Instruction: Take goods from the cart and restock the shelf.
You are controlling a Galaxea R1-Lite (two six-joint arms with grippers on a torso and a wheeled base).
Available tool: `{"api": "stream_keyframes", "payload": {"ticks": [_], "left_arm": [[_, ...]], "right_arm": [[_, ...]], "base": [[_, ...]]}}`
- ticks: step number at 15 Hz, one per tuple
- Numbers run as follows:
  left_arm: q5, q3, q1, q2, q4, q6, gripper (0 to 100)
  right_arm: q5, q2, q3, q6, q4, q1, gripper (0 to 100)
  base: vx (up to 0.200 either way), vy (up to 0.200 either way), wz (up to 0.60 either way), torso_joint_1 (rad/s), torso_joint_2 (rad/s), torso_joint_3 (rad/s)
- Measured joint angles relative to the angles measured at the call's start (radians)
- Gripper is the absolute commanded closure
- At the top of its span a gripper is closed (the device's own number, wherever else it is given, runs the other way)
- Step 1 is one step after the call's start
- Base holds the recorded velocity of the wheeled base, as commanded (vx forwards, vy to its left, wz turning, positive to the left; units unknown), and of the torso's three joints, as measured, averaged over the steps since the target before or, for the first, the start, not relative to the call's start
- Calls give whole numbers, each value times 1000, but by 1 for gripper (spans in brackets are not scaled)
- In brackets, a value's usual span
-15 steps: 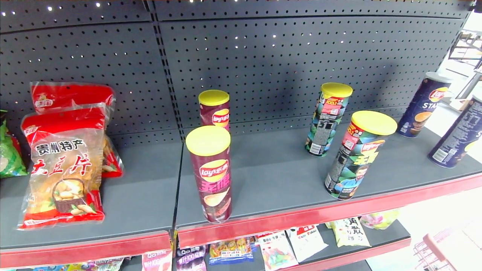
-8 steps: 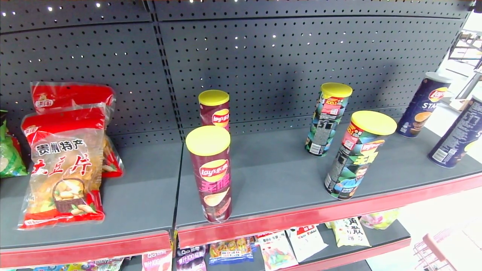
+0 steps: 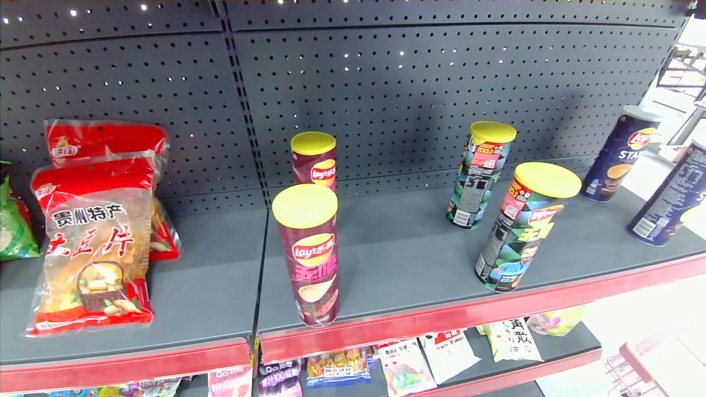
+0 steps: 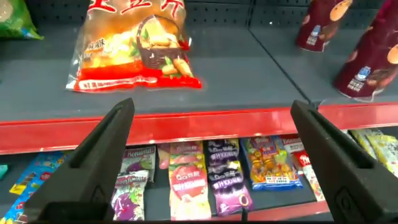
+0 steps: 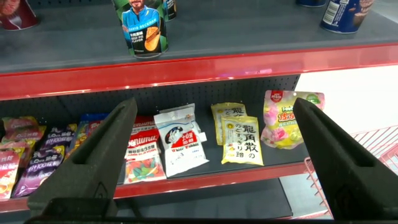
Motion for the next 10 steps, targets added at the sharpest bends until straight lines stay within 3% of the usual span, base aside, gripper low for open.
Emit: {"api": "stream_keyframes", "payload": {"ticks": [1, 3, 5, 8, 10], "left_arm": [[7, 3, 0, -1, 2, 16, 0], [3, 17, 0, -1, 0, 66, 0], [2, 21, 0, -1, 0, 68, 0], [2, 21, 0, -1, -2, 70, 0], [4, 22, 0, -1, -1, 71, 0]], "right_arm": [[0, 0, 0, -1, 0, 0, 0], [0, 0, 0, -2, 0, 0, 0], [0, 0, 0, -2, 1, 1, 0], [0, 0, 0, -4, 0, 0, 0], [0, 0, 0, -4, 0, 0, 0]], "base": [[0, 0, 0, 0, 0, 0], [-200, 0, 0, 7, 5, -2], [-200, 0, 0, 12, 5, 0], [0, 0, 0, 0, 0, 0], [0, -200, 0, 5, 7, 2]]}}
